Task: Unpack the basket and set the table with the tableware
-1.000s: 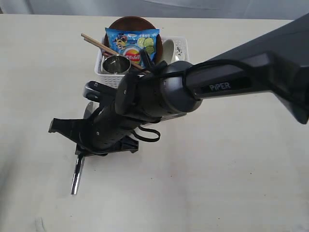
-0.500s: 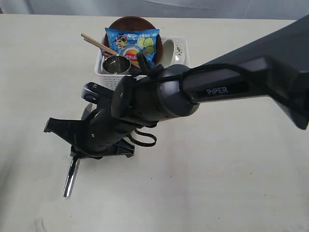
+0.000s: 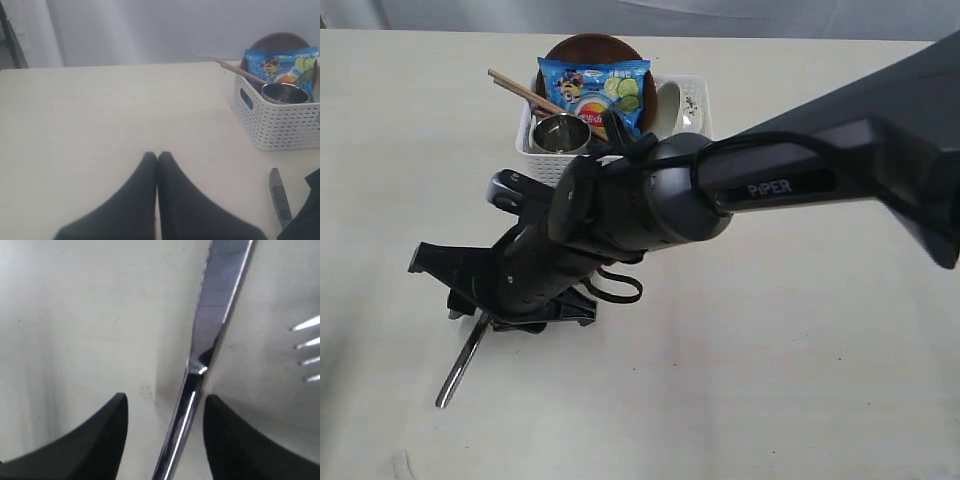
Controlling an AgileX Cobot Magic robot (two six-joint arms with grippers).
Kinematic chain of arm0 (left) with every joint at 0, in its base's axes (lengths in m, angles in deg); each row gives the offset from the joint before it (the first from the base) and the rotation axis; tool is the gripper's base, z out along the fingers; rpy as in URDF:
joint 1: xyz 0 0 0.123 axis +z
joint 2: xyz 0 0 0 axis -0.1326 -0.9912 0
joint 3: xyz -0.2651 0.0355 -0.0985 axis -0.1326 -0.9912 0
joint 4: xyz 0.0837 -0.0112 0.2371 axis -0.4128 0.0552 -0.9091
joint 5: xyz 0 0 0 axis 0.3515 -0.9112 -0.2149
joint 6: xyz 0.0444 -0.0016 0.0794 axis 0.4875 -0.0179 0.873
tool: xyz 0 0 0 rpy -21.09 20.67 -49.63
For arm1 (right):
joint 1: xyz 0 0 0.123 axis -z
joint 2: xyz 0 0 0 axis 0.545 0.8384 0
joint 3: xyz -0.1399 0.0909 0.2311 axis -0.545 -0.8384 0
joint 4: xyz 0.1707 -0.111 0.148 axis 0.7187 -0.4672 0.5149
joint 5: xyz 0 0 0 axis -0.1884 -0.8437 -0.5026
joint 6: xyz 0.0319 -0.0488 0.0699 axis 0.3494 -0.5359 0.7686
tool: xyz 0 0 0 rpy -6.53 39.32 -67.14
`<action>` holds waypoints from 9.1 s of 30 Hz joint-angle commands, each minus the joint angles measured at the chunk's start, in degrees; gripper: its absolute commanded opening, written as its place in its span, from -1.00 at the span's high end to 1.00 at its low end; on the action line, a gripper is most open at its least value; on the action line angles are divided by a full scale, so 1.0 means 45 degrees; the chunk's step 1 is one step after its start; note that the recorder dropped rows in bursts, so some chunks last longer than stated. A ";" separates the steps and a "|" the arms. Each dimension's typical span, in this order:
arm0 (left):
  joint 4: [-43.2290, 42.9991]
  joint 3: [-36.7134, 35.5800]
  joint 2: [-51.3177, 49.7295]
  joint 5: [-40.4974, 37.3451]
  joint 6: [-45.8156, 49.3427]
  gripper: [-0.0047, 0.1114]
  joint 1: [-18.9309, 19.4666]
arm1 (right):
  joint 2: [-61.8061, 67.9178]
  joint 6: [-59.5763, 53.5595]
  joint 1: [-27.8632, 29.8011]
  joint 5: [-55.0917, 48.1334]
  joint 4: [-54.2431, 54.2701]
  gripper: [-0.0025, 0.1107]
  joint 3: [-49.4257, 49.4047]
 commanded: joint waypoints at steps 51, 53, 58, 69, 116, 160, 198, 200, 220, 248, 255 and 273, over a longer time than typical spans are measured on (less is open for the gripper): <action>0.0037 -0.0025 0.0047 0.0072 0.0011 0.92 -0.0087 | 0.1052 -0.9167 -0.0233 -1.0369 -1.7531 0.17 0.4618; 0.0037 -0.0025 0.0047 0.0072 0.0011 0.92 -0.0087 | 0.1167 -0.9063 -0.0233 -1.0098 -1.7815 0.17 0.4618; 0.0037 -0.0025 0.0047 0.0072 0.0011 0.92 -0.0087 | 0.1335 -0.9068 -0.0233 -0.9290 -1.7815 0.17 0.4618; 0.0037 -0.0025 0.0047 0.0072 0.0011 0.92 -0.0087 | 0.1943 -0.9068 -0.0233 -0.9418 -1.7788 0.43 0.4618; 0.0037 -0.0025 0.0047 0.0072 0.0011 0.92 -0.0087 | 0.1186 0.5406 0.1384 -0.7240 -0.6972 0.96 0.4638; 0.0037 -0.0025 0.0047 0.0072 0.0011 0.92 -0.0087 | 0.1625 0.6536 0.1086 -0.7720 -0.8216 0.81 0.4638; -0.0053 -0.0025 0.0047 0.0072 0.0011 0.92 -0.0087 | 0.2356 0.6577 -0.0847 -0.8273 -0.9451 0.21 0.6821; -0.0053 -0.0025 0.0047 0.0072 0.0011 0.92 -0.0087 | 0.2385 0.6618 -0.0875 -0.8073 -0.9451 0.21 0.6821; -0.0051 -0.0025 0.0047 0.0072 0.0006 0.92 -0.0087 | 0.2841 0.6141 -0.1046 -0.9032 -0.9248 0.57 0.6821; -0.0051 -0.0025 0.0047 0.0072 0.0006 0.92 -0.0087 | 0.1285 0.6257 -0.0374 -1.1082 -1.1088 0.96 0.6921; -0.0051 -0.0025 0.0047 0.0072 0.0006 0.92 -0.0087 | 0.1285 0.6721 -0.0245 -1.1332 -1.2004 0.68 0.6899; -0.0051 -0.0025 0.0047 0.0072 0.0006 0.92 -0.0087 | 0.2259 0.6373 -0.0292 -1.0886 -1.1560 0.22 0.6754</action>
